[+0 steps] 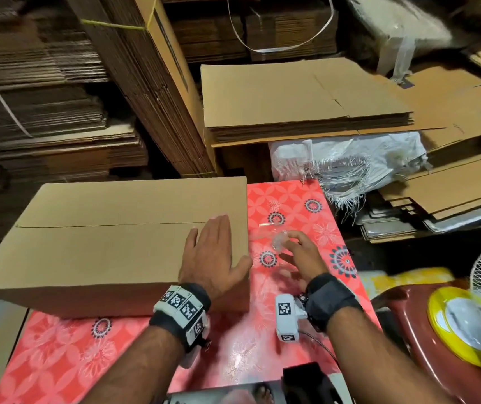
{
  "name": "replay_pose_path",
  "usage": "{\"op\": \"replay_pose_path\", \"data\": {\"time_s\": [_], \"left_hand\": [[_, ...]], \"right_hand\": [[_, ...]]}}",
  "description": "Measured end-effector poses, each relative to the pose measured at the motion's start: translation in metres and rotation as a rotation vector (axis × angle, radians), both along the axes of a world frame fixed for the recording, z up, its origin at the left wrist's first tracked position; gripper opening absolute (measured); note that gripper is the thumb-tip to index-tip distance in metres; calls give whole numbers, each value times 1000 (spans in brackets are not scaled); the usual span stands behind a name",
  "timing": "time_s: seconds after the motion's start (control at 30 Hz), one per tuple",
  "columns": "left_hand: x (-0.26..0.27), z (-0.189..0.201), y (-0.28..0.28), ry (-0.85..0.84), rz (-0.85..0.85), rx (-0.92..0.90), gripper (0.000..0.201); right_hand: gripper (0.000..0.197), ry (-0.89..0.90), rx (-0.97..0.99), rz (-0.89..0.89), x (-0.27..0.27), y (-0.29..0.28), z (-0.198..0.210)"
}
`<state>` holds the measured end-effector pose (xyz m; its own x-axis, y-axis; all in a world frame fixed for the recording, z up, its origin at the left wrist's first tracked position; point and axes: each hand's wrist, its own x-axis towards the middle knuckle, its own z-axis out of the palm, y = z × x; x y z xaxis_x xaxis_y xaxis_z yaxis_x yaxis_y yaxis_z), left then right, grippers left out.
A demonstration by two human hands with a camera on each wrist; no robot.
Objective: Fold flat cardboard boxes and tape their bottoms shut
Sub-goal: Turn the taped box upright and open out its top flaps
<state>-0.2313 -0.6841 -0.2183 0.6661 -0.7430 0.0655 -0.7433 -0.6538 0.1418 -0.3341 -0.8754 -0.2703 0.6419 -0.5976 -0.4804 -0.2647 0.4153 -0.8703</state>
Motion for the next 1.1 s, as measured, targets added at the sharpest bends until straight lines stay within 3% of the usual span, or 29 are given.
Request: {"op": "replay_pose_path", "data": {"time_s": [0.13,0.3,0.37,0.43,0.5,0.53,0.63,0.73,0.8,0.93,1.1], "left_hand": [[0,1,1,17,1,8,100],[-1,3,1,35,-2,30,100],[0,4,0,31,-2,28,100],[0,3,-2,24,4,13,100],[1,2,-6,7,11,-14,98],[0,2,-9,3,11,-24,97],[0,3,-16,-1,12,-39,96],[-2,5,-19,7,14,-33,96],[-2,6,-19,4,16,-20,96],[-1,6,-19,-12,16,3,94],[1,6,-19,-10,11,7,94]], "right_hand": [[31,-101,265,30,3,3,-3],[25,-9,308,-202,-35,-25,-36],[20,94,176,-383,-60,-43,-54],[19,284,-149,-402,-80,-58,-66],[22,566,-501,-252,-93,-59,-59],[23,617,-651,-141,-97,-56,-58],[28,511,-950,152,-104,-37,-66],[51,504,-1048,379,-107,-8,-85],[56,547,-1107,460,-108,15,-100],[80,767,-1244,778,-118,45,-133],[98,797,-1121,916,-111,37,-124]]}}
